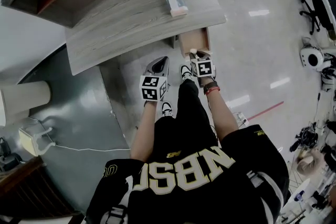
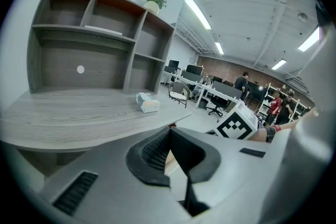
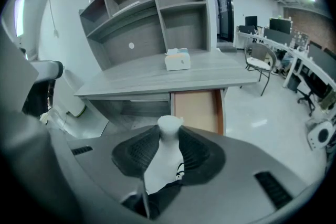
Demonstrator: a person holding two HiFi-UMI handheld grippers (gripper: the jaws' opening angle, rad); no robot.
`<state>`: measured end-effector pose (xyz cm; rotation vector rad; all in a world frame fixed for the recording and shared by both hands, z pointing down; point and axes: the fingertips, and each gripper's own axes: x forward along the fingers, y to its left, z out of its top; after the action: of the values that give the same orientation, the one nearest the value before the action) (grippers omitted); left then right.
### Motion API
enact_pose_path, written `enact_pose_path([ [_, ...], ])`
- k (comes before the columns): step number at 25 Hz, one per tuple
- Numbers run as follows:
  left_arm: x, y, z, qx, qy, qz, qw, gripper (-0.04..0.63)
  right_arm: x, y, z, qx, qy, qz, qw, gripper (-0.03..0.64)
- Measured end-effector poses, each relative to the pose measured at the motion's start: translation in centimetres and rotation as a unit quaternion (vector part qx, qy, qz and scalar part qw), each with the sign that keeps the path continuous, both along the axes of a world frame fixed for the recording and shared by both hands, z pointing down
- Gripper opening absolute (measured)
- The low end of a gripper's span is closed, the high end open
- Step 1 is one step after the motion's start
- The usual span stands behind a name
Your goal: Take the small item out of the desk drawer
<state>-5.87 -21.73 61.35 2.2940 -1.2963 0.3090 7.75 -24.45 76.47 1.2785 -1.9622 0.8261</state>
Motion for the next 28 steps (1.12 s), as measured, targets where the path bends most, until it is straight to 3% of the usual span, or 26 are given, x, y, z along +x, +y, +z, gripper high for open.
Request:
enact_pose_path([
  [17,-2.8,1.5,-3.0,0.039,-0.004,-0.011,0.9992,0.006,-1.3,2.2,-6.9,0.051,-0.020,0.013,0.998,0.124],
  [28,-5.8,1.4,-5.7,0.072,-0.013,-0.031,0.9968,0.006,-3.5,1.9,-13.3,0.118,-0.036,0.012,0.992,0.124],
])
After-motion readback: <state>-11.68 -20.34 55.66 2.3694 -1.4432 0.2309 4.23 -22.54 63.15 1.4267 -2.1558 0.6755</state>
